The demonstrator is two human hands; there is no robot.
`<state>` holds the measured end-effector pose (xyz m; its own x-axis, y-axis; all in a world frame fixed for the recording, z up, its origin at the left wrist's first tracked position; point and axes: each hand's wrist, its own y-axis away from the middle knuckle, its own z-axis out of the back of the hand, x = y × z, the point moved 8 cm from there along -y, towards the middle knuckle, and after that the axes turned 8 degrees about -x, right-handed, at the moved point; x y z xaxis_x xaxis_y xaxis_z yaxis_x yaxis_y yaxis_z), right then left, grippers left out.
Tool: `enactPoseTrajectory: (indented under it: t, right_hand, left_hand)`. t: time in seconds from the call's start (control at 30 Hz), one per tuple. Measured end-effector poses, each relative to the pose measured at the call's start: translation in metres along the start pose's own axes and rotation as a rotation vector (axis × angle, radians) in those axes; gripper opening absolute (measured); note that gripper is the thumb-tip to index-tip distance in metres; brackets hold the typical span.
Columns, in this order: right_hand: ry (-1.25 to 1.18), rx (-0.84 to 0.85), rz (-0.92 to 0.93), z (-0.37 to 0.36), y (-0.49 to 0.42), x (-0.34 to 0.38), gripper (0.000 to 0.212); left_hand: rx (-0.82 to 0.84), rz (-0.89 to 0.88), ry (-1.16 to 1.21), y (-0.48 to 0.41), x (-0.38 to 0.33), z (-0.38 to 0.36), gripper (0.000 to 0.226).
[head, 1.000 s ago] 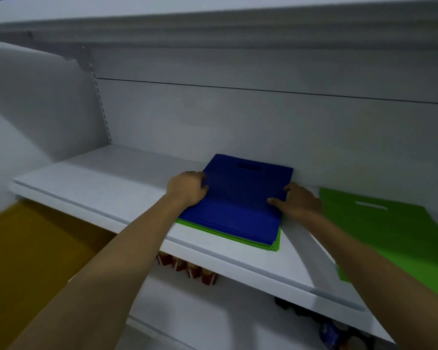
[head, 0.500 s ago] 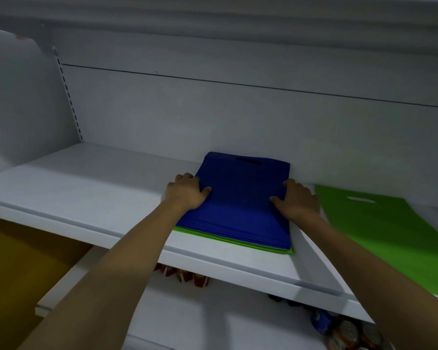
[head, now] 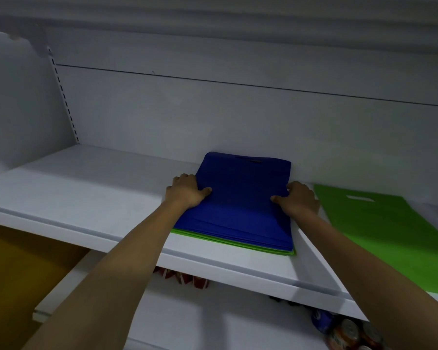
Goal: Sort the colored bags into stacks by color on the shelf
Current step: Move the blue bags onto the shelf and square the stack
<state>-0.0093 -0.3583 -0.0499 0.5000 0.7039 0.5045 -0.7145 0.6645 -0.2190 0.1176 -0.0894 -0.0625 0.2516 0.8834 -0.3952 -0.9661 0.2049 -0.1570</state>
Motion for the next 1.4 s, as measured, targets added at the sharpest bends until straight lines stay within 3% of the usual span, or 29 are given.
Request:
enactPoseTrajectory:
  t: [0.17,0.33,0.4,0.5,0.57,0.63,0.73,0.93,1.13,1.4]
  right_hand:
    - [-0.444,-0.018,-0.142,-0.004,0.002,-0.004,0.064]
    - [-0.628,-0.021,-0.202,-0.001,-0.005,-0.003,0.061]
    - [-0.654,-0.043,-0.162,0.007,-0.008,0.003,0.049]
    - [-0.716,-0.052,-0.044,0.026,-0.005,0.028,0.027]
    - [-0.837,-0.034,-0.005,0.038,0.001,0.043,0.014]
    - [-0.972,-0.007,-0.024,0.048,0.008,0.053,0.008]
    - [-1.109,0.01,-0.072,0.059,0.015,0.054,0.005]
    - [-1.14,-0.082,-0.152,0.08,0.024,0.025,0.008]
    - [-1.098,-0.192,-0.197,0.108,0.038,-0.022,0.008]
    - [-1.037,-0.36,-0.253,0.183,0.063,-0.128,0.007]
  left_hand:
    - [0.069,0.074,0.166,-0.006,0.003,0.0,0.049]
    - [0.082,0.07,0.193,-0.003,0.0,0.003,0.052]
    - [0.093,0.067,0.183,-0.003,0.001,0.002,0.057]
    - [0.055,0.056,0.177,-0.004,0.002,0.005,0.045]
    - [0.013,0.061,0.206,-0.004,0.005,0.007,0.056]
    - [-0.055,0.068,0.241,-0.005,0.008,0.012,0.07]
    - [-0.127,0.036,0.383,-0.005,0.0,0.02,0.066]
    - [-0.148,0.084,0.742,-0.003,-0.023,0.027,0.058]
    - [-0.111,0.049,0.836,0.008,-0.063,0.019,0.047]
    - [0.064,-0.055,0.991,0.054,-0.178,-0.008,0.049]
